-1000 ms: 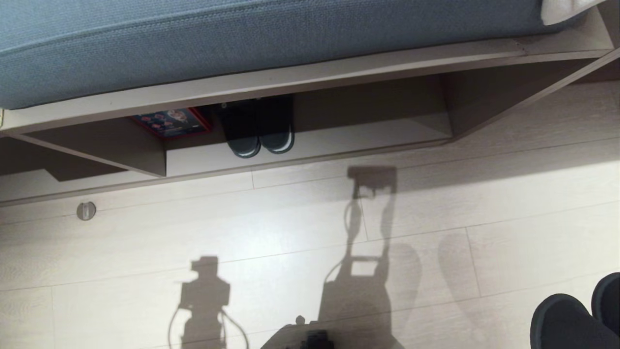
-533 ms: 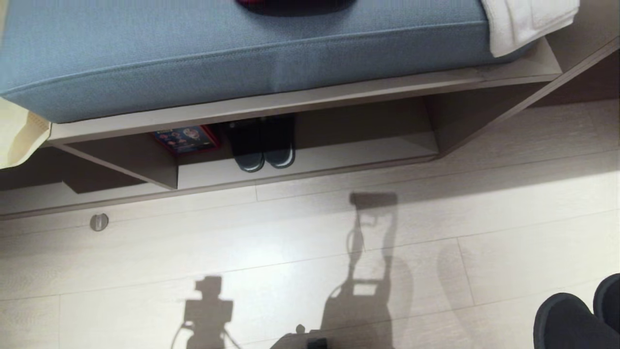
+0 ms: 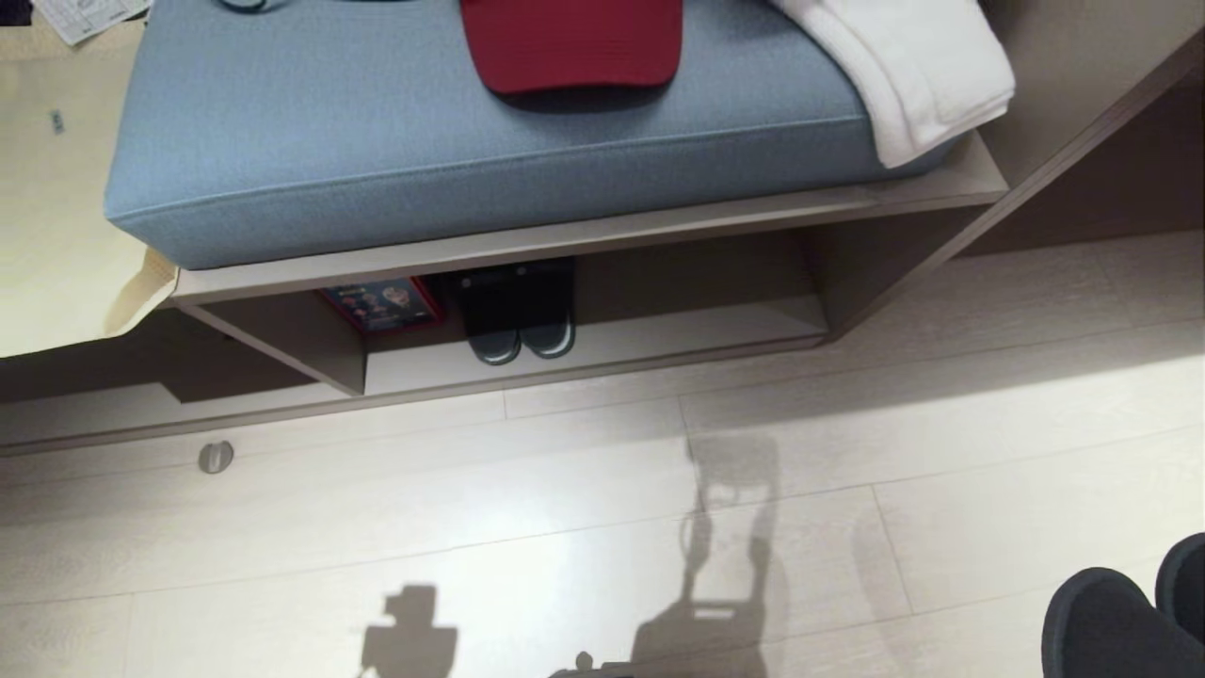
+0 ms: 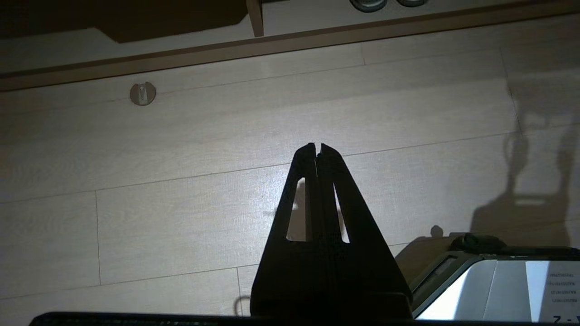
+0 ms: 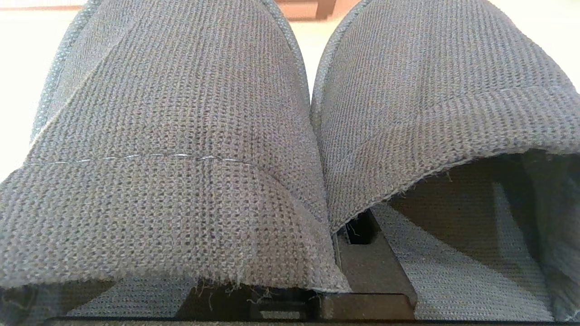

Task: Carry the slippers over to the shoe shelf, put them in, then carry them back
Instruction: Place the slippers on the floor

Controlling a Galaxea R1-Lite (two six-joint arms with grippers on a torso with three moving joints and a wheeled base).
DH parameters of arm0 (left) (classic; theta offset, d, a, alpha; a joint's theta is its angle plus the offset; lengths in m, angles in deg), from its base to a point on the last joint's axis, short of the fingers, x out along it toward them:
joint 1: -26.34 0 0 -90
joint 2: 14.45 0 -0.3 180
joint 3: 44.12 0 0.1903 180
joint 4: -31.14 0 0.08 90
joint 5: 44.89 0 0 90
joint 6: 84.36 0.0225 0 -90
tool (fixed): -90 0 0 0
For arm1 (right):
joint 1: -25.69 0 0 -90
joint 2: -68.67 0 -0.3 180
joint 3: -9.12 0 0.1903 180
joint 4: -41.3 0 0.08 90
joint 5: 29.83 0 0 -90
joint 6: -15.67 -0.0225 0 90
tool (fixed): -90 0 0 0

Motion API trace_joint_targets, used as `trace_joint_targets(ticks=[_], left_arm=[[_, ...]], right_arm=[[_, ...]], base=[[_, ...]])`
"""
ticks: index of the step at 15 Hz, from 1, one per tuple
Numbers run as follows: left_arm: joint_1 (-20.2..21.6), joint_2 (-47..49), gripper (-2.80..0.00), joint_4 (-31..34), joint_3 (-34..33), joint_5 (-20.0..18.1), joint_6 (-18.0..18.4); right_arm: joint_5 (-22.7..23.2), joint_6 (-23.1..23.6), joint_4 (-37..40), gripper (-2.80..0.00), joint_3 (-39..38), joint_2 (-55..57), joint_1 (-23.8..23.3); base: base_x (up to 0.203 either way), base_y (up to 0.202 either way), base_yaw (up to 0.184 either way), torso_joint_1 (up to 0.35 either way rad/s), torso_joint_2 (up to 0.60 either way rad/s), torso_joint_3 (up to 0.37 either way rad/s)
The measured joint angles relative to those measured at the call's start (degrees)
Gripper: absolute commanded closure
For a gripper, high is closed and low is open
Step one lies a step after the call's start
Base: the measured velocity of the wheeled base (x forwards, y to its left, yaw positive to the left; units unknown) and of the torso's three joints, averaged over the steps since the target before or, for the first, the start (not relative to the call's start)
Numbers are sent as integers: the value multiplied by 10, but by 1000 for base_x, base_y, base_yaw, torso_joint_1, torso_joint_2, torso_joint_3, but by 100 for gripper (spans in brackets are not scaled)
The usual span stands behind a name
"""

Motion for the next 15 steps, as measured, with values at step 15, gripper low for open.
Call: trace_joint_targets(ticks=[15], left_arm=[[0, 0, 0, 0, 0, 0, -1]], right_arm=[[0, 0, 0, 0, 0, 0, 0]], base=[[0, 0, 0, 3, 1, 202]])
